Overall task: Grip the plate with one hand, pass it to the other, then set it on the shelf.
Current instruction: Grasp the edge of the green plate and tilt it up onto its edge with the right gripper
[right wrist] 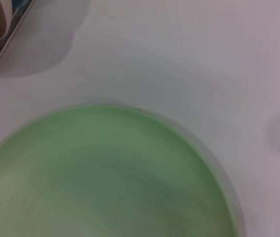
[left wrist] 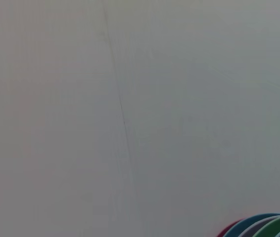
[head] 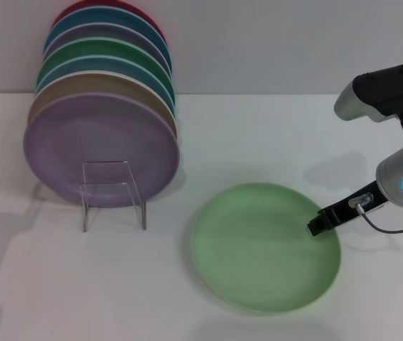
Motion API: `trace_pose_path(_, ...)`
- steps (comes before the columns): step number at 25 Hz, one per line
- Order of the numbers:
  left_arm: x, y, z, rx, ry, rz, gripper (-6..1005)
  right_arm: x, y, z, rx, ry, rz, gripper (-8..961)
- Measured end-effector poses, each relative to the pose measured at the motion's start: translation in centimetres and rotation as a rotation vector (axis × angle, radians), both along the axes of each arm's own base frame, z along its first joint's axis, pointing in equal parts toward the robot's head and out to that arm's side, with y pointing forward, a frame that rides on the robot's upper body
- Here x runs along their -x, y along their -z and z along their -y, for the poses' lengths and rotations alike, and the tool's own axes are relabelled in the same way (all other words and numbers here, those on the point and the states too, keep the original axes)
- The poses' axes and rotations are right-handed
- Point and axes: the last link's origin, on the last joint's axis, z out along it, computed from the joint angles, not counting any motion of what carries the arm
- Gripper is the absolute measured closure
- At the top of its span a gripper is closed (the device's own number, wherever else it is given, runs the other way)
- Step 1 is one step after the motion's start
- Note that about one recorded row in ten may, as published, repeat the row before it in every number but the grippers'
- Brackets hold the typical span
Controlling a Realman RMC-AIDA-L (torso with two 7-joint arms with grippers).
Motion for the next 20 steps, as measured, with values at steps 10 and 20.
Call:
trace_pose_path(10, -0.11, -0.04, -0.15, -0.003, 0.003, 0.002, 190, -0.2, -0.06, 0.09, 0.005, 0.004, 0.014, 616)
trace_pose_path(20, -0.22, 0.03, -0.22, 0.001, 0.007, 0.002, 190, -0.55, -0.03, 0.09, 0.007, 0.004, 0.037, 738)
